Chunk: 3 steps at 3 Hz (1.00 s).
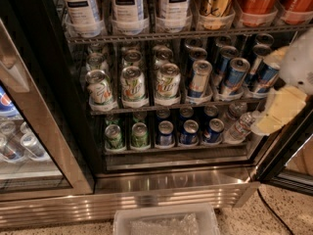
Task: Pick coke can from top shelf of fridge
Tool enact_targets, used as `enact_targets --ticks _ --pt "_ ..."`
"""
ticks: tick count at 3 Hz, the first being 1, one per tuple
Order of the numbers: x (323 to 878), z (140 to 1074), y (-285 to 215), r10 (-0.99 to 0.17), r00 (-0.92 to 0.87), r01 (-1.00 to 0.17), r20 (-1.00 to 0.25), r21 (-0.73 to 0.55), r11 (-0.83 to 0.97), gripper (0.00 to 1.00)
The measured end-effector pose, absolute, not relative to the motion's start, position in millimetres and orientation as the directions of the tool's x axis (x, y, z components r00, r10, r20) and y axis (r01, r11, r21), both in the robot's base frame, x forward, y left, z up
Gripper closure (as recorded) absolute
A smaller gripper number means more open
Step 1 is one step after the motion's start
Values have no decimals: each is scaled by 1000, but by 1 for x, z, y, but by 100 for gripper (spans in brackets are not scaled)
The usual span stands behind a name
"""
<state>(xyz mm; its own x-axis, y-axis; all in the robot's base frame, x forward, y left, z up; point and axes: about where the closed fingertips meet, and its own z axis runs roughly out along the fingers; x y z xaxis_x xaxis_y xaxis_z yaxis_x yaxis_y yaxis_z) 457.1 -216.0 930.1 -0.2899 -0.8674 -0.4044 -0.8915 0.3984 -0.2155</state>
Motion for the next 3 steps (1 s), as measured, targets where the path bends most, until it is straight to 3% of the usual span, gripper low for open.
enact_targets --ticks 1,3 --pt "458 941 -233 -788 -337 -834 -515 -226 504 0" --pt "431 970 -252 -731 -324 -805 -601 -231 546 0"
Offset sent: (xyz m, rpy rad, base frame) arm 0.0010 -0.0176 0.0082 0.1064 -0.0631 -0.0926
